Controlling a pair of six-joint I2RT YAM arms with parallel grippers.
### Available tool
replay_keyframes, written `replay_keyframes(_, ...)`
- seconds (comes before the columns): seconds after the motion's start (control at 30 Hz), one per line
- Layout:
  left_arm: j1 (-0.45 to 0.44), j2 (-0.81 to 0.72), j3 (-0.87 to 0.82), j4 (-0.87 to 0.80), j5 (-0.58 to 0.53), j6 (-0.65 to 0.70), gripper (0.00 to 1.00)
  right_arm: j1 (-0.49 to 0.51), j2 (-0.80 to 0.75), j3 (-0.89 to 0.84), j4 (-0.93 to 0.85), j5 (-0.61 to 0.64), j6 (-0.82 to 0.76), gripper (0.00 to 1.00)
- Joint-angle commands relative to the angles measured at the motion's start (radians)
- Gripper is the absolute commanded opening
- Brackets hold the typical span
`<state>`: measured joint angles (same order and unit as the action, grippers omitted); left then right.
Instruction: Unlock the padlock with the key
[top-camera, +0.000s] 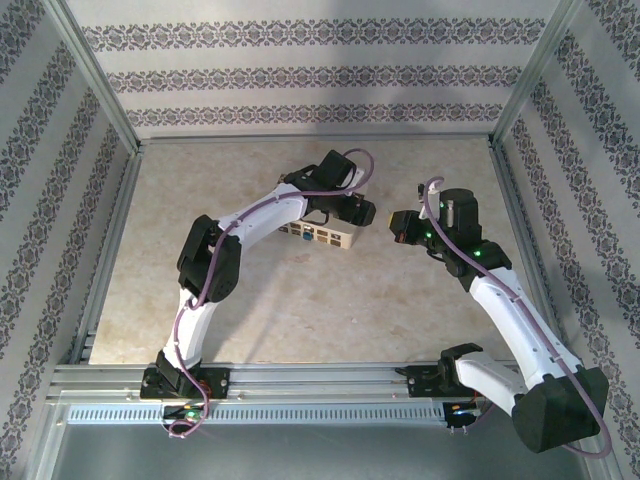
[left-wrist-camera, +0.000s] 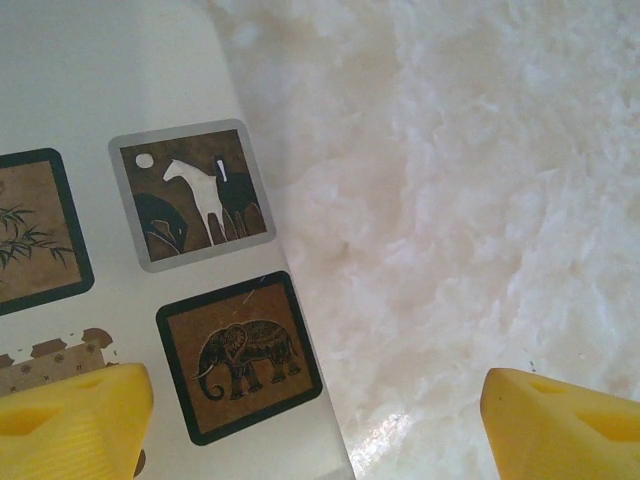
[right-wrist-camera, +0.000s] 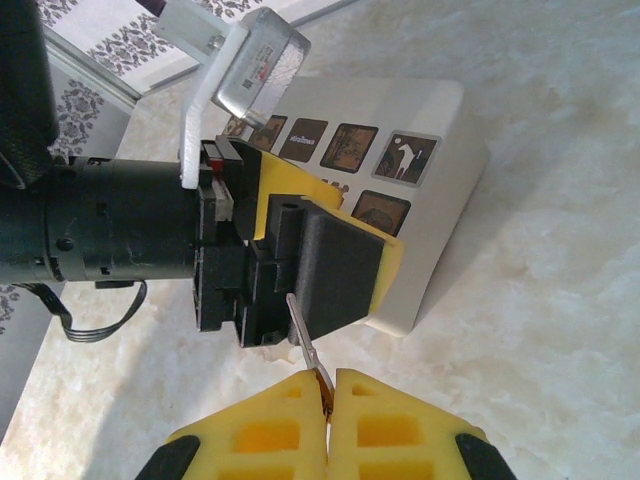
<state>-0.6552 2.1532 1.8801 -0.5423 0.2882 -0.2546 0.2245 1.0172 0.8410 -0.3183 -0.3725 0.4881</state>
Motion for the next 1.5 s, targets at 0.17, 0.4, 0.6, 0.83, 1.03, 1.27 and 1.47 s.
replay_keyframes(0.17, 0.066, -0.330, -0.225, 0.102, -0.016, 0.015, 0.88, 0.031, 0.069, 0.034, 0.014, -0.017, 0.026, 0.00)
replay_keyframes(0.4, 0.207, -0.627, -0.654, 0.346, 0.004, -0.079, 0.88, 0.106, 0.192, 0.092, 0.067, -0.024, 0.026, 0.00)
replay_keyframes(0.6, 0.269, -0.790, -0.934, 0.476, -0.026, -0.129, 0.88, 0.187, 0.342, 0.171, 0.141, -0.051, 0.042, 0.00)
replay_keyframes(0.83, 0.337, -0.789, -1.097, 0.607, 0.149, -0.256, 0.83, 0.229, 0.523, 0.234, 0.260, -0.124, 0.088, 0.00)
replay_keyframes(1.03, 0.350, -0.688, -1.139, 0.752, 0.263, -0.314, 0.77, 0.227, 0.646, 0.272, 0.312, -0.141, 0.095, 0.00)
replay_keyframes(1.27, 0.344, -0.572, -1.136, 0.846, 0.315, -0.328, 0.69, 0.204, 0.752, 0.311, 0.345, -0.183, 0.110, 0.00)
replay_keyframes(1.47, 0.314, -0.474, -1.135, 0.932, 0.324, -0.342, 0.68, 0.188, 0.786, 0.304, 0.341, -0.178, 0.110, 0.00)
